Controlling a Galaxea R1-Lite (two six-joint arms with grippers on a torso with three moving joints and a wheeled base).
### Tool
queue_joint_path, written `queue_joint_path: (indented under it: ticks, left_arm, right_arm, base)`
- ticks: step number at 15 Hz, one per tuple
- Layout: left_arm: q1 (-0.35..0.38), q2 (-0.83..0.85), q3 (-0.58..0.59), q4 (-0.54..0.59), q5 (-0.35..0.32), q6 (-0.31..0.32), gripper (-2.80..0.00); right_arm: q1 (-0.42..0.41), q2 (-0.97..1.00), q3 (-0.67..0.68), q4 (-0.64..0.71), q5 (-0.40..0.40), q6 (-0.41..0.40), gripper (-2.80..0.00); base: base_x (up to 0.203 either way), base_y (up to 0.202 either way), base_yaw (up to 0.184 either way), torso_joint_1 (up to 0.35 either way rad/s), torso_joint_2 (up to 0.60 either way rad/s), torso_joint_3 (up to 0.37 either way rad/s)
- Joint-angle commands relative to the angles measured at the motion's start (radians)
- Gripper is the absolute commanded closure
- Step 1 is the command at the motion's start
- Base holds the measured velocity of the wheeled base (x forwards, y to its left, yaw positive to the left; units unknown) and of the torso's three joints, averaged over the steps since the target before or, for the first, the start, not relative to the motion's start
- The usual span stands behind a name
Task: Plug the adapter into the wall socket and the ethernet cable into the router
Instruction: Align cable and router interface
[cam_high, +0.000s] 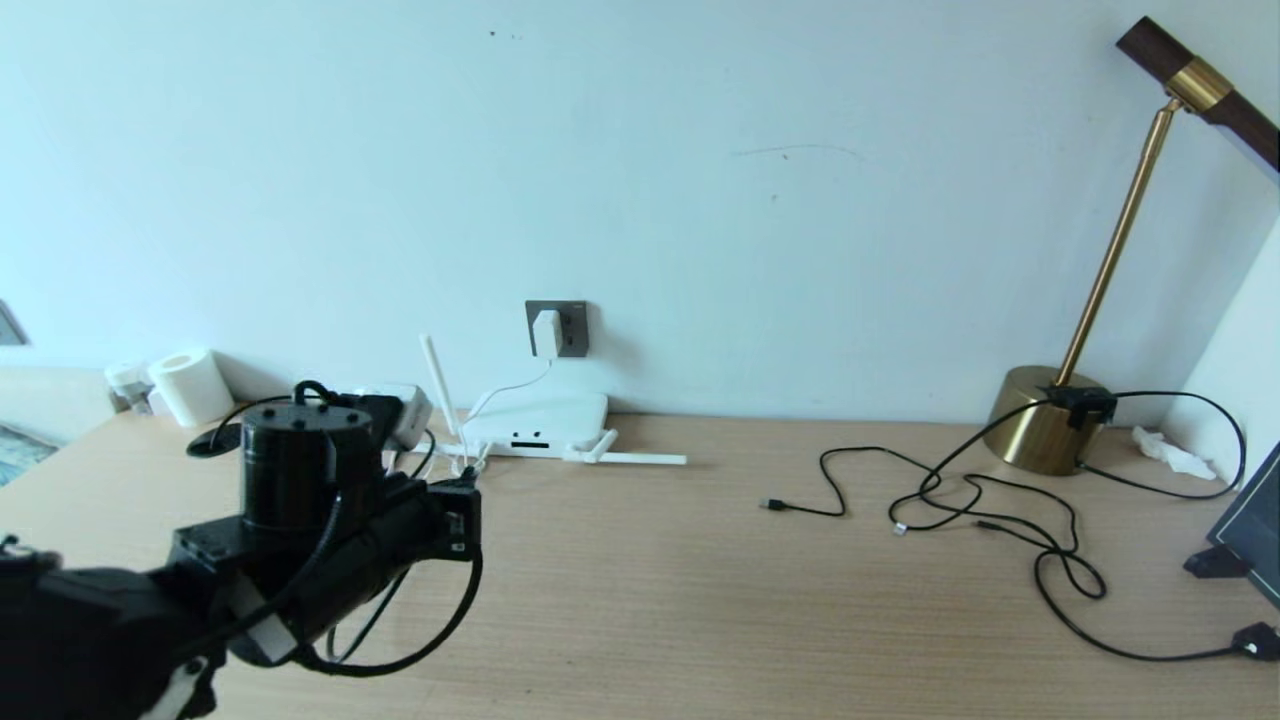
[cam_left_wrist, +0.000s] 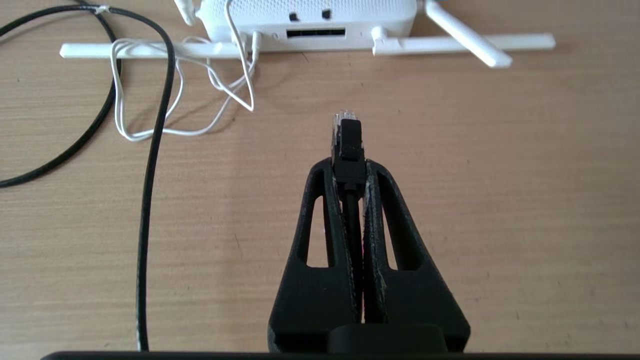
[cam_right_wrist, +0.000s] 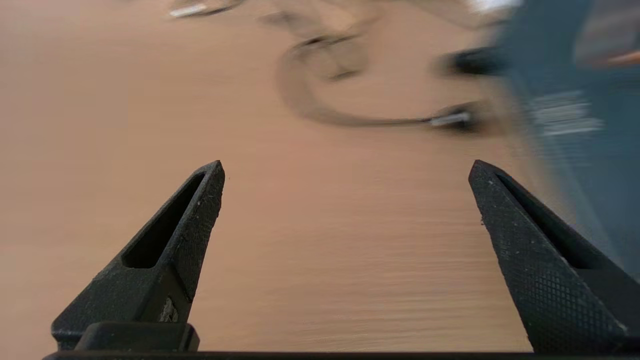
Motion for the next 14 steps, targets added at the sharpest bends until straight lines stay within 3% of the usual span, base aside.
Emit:
queue_joint_path:
  ticks: [1, 5, 6, 9, 14]
  left_arm:
    - [0.001, 0.103, 0.06, -0.18, 0.016, 0.001, 0.0]
    - [0.0, 0.256, 0.083, -0.458, 0.056, 0.033, 0.0]
    - [-0.002, 0.256, 0.086, -0.46, 0.057, 0.043, 0.0]
    - [0.0, 0.257, 0.096, -0.461, 0.056, 0.046, 0.0]
    - [0.003, 0.319, 0.073, -0.458, 0.058, 0.062, 0.0]
  right_arm:
    - [-0.003, -0.012, 0.049, -0.034, 0.05, -0.013, -2.8]
    - [-0.003, -0.012, 0.05, -0.05, 0.072, -0.022, -2.8]
    - [0.004, -0.015, 0.049, -0.05, 0.07, -0.028, -2.8]
    - [0.124, -0.075, 0.048, -0.033, 0.07, -0.022, -2.8]
    - [0.094, -0.302, 0.047, -0.036, 0.036, 0.024, -2.8]
  base:
    - [0.0, 0.0, 0.0, 0.0, 0.0, 0.0]
    - [0.0, 0.0, 0.0, 0.0, 0.0, 0.0]
    - [0.0, 0.0, 0.0, 0.0, 0.0, 0.0]
    - [0.0, 0.0, 0.0, 0.0, 0.0, 0.0]
    - [0.0, 0.0, 0.0, 0.0, 0.0, 0.0]
